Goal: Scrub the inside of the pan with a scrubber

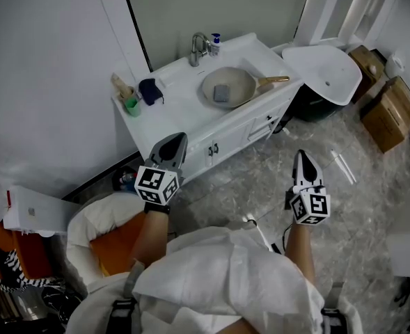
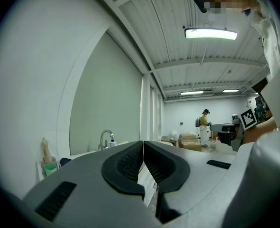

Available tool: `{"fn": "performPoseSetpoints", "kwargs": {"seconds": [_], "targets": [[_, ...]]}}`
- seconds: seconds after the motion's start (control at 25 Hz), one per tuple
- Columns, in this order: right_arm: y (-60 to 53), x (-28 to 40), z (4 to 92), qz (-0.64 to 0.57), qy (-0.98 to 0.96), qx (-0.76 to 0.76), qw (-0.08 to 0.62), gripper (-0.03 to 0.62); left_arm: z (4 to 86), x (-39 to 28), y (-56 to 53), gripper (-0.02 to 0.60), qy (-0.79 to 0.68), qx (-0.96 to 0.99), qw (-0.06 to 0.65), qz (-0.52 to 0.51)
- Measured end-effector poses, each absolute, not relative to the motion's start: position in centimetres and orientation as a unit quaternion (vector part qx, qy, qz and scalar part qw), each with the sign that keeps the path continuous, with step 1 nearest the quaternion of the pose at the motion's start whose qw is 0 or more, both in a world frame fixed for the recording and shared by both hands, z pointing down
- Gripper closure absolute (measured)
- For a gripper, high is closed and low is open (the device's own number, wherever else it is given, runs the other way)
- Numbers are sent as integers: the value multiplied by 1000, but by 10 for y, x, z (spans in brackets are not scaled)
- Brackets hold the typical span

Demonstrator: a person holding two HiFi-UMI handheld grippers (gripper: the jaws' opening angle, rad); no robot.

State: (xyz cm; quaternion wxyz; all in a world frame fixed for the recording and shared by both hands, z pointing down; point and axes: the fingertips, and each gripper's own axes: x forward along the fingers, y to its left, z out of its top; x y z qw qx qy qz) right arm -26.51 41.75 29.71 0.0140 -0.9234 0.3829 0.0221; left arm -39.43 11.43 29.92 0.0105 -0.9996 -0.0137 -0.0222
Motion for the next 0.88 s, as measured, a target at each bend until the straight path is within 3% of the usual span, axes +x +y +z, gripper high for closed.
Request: {"fn": "performPoseSetpoints", "kwargs": {"seconds": [0.32,0.88], "targets": [[433,-238,309,10,381,-924,10,586,305,-363,132,565,-18,-999,11,-28],[473,-131,298,0,427,-904,-3,586,302,-264,184,565,12,-999,-4,-32]]}}
